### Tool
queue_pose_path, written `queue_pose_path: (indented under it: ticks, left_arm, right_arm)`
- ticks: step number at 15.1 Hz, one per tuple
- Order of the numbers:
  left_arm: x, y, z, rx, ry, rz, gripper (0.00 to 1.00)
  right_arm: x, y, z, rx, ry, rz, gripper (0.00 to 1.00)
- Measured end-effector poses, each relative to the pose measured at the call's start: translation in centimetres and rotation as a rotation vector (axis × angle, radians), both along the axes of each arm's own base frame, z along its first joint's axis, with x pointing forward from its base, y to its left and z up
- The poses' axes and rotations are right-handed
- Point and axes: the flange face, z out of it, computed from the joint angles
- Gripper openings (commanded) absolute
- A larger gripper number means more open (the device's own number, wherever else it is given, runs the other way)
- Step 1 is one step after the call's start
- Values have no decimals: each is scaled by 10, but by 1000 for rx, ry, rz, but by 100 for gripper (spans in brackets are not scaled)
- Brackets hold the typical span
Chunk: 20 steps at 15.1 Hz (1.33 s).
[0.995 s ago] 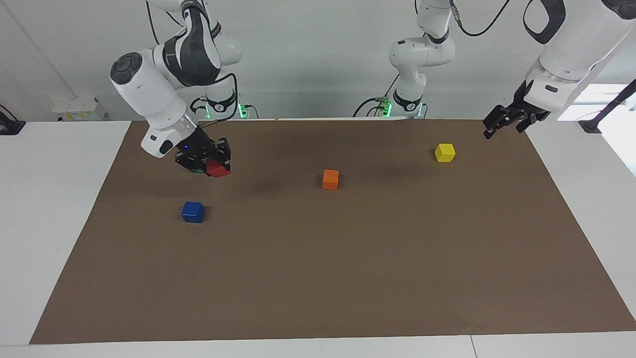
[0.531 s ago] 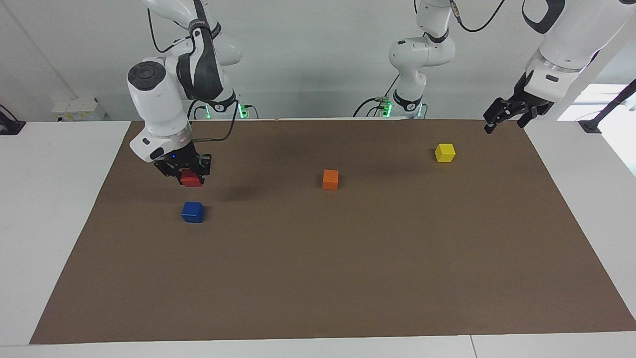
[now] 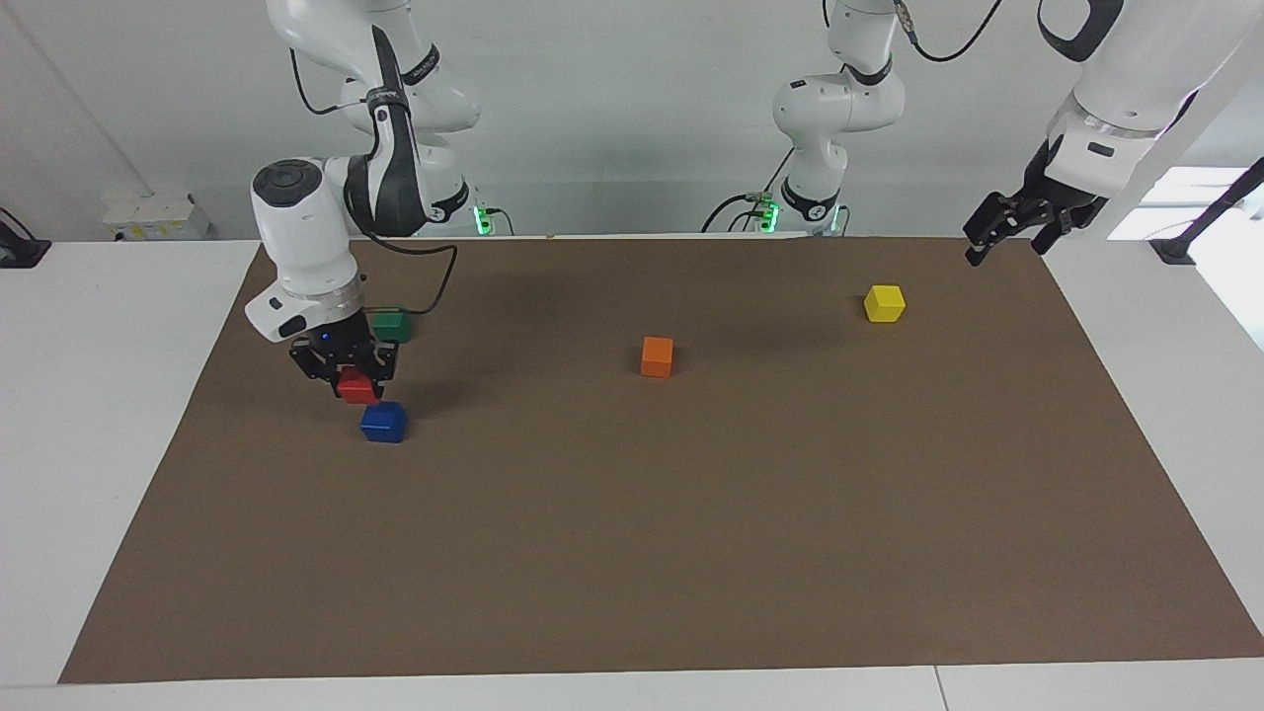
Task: Transfer red block to right arm and stack on blue block
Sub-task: 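Carry the red cube with the right gripper above the blue cube, then lower the red cube onto the blue cube with the right gripper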
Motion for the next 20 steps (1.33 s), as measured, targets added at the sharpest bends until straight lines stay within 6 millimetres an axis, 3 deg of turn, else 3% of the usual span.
queue_pose_path:
  ticks: [12, 16, 17, 18, 19, 20]
  left_arm:
    - [-2, -2, 2, 1, -5, -3, 100]
    - [-5, -9, 1, 1, 17, -17, 100]
    - [-6, -16, 0, 2, 28, -29, 100]
    - [-8, -23, -1, 3, 39, -39, 100]
    - [-10, -26, -2, 4, 55, -45, 100]
    - [-12, -27, -4, 4, 71, -46, 100]
  right_arm:
    - [8, 4, -35, 15, -82, 18, 0]
    - [9, -2, -37, 16, -88, 4, 0]
    - [9, -5, -37, 16, -88, -1, 20]
    - [9, -7, -37, 17, -88, -5, 21]
    - [9, -8, -37, 20, -88, -13, 17]
    - [9, -9, -37, 26, -88, -21, 3]
